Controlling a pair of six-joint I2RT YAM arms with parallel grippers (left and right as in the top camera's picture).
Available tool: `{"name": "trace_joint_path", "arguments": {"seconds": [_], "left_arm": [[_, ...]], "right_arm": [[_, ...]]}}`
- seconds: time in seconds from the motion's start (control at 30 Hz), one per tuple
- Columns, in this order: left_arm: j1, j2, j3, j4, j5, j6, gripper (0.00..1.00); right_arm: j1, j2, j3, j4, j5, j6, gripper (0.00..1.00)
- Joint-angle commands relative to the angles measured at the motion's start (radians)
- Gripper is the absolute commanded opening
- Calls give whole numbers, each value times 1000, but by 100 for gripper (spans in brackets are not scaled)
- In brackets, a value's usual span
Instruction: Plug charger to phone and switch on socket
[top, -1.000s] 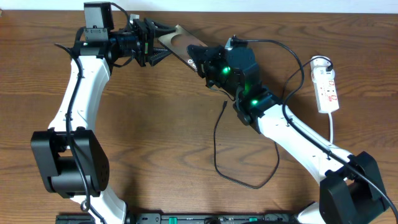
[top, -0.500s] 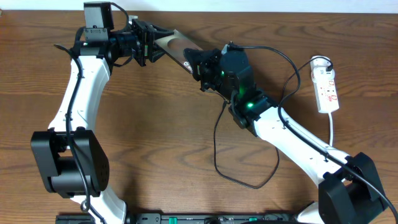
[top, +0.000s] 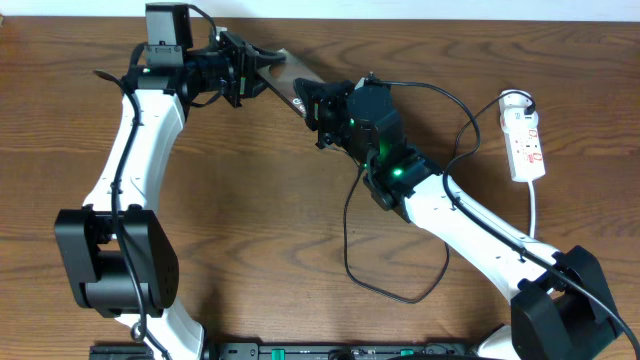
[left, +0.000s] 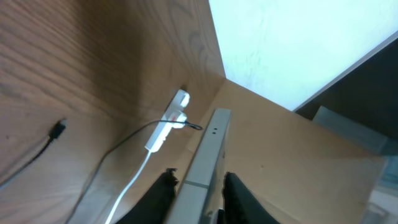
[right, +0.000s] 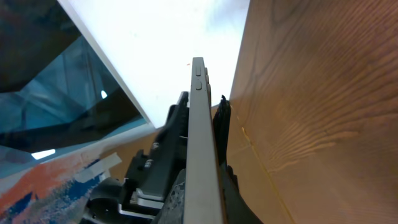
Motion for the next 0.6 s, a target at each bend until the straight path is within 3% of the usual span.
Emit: {"name": "trace_joint_path", "arguments": {"seconds": [0.0, 0.07, 0.2, 0.43, 0.57], "left_arm": [[-2, -24, 21, 3, -24, -1, 19], [-2, -24, 21, 3, -35, -1, 8], [-2, -24, 21, 3, -46, -2, 7], [-1, -24, 21, 1, -90, -2, 8], [10, -24, 20, -4, -101, 113, 7]], "right_arm": [[11, -7, 13, 13, 6, 17, 1], [11, -7, 13, 13, 6, 17, 1], [11, -7, 13, 13, 5, 17, 1], [11, -7, 13, 13, 6, 3, 27], [0, -7, 13, 12, 10, -112, 46]]}}
